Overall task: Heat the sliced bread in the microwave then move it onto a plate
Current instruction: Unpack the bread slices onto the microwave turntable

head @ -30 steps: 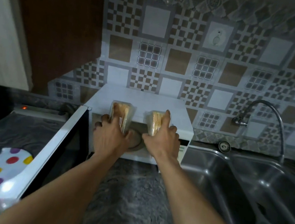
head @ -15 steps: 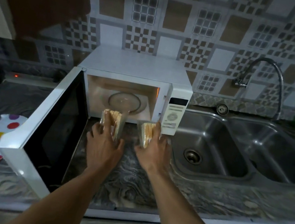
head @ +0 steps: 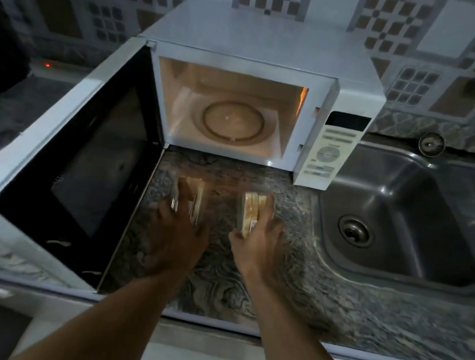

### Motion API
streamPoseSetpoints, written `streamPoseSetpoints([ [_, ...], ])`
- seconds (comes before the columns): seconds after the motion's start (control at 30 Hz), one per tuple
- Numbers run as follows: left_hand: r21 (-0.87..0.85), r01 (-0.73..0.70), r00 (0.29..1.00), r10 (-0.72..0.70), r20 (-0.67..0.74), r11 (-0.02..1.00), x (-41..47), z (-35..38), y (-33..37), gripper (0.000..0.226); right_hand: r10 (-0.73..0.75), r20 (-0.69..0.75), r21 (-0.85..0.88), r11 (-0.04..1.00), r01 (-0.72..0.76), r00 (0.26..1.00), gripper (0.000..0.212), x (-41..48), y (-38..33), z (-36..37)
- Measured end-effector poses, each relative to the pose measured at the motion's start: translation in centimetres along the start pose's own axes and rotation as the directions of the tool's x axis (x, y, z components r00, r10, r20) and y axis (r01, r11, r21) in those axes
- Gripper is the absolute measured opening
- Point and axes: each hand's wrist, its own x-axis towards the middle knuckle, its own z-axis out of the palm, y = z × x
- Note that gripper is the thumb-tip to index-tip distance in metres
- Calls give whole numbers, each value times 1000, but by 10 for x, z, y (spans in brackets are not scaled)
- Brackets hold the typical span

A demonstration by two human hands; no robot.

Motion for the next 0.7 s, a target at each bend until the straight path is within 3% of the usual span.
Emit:
streamPoseSetpoints([
  [0.23,-31,51,996,-48,72,998,8,17,-1,102,47,-21,-18,999,-48,999,113,4,-4,6],
  [0.7,56,50,997,-54,63,997,6,22,-5,106,78,-34,-58,995,-80,996,112,2,0,-1],
])
